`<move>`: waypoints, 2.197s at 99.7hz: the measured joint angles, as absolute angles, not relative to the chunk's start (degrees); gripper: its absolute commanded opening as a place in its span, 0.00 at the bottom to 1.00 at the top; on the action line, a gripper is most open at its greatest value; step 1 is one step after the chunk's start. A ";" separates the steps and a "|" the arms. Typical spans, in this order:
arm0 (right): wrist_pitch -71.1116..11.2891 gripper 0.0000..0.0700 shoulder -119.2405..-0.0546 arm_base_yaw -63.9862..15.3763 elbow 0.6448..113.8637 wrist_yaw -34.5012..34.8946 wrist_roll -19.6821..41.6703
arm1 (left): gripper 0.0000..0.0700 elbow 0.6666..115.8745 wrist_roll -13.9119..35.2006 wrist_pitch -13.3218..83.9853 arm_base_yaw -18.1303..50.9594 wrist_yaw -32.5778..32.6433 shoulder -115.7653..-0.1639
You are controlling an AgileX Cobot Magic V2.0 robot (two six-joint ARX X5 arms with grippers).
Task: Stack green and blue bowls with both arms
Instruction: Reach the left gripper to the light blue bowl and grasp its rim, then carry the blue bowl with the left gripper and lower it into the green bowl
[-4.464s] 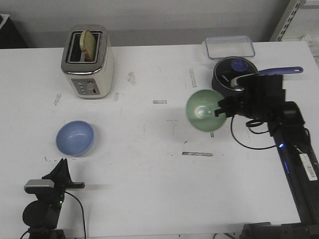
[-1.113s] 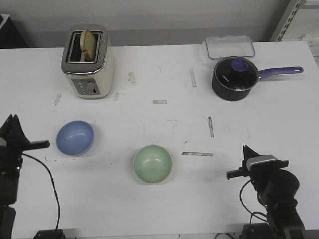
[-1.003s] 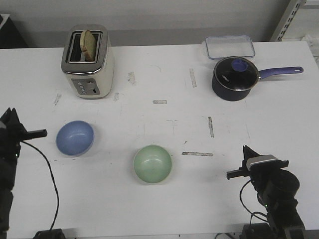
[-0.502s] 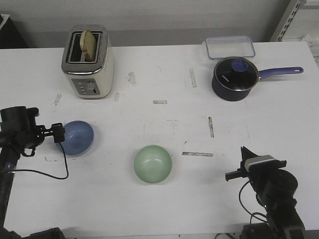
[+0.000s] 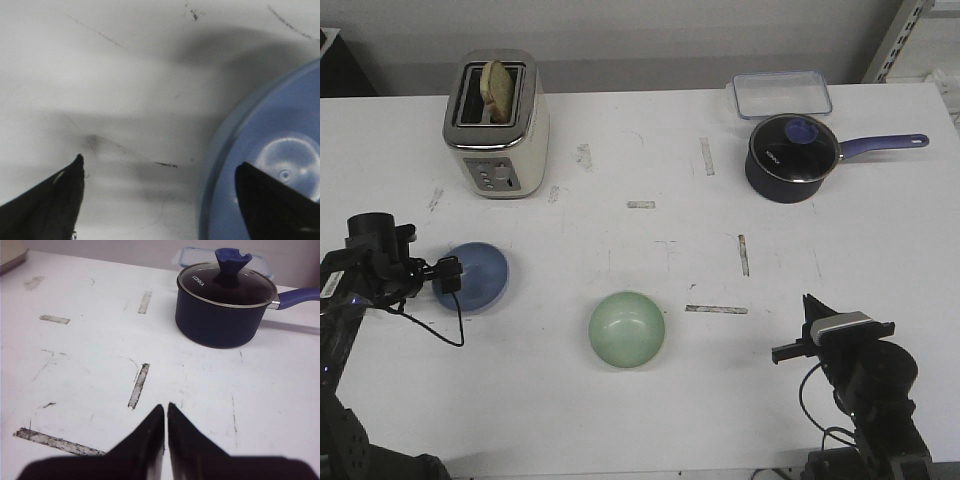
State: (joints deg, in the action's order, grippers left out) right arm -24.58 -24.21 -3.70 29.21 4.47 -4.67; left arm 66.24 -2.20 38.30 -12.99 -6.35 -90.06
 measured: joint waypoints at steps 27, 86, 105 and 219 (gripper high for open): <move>-24.58 0.00 -24.21 -3.70 29.21 4.49 -4.67 | 0.00 66.26 -0.62 38.17 -12.88 -6.44 -90.06; -24.58 0.00 -24.21 -3.70 29.21 4.49 -4.67 | 0.00 77.91 2.50 41.04 -2.74 -17.98 -80.40; -24.58 0.00 -24.21 -3.70 29.21 4.49 -4.67 | 0.00 78.37 2.50 43.11 10.50 -18.48 -77.17; -24.69 0.00 -24.21 -3.70 29.21 4.49 -4.67 | 0.01 78.37 2.33 44.18 35.64 -13.89 -93.10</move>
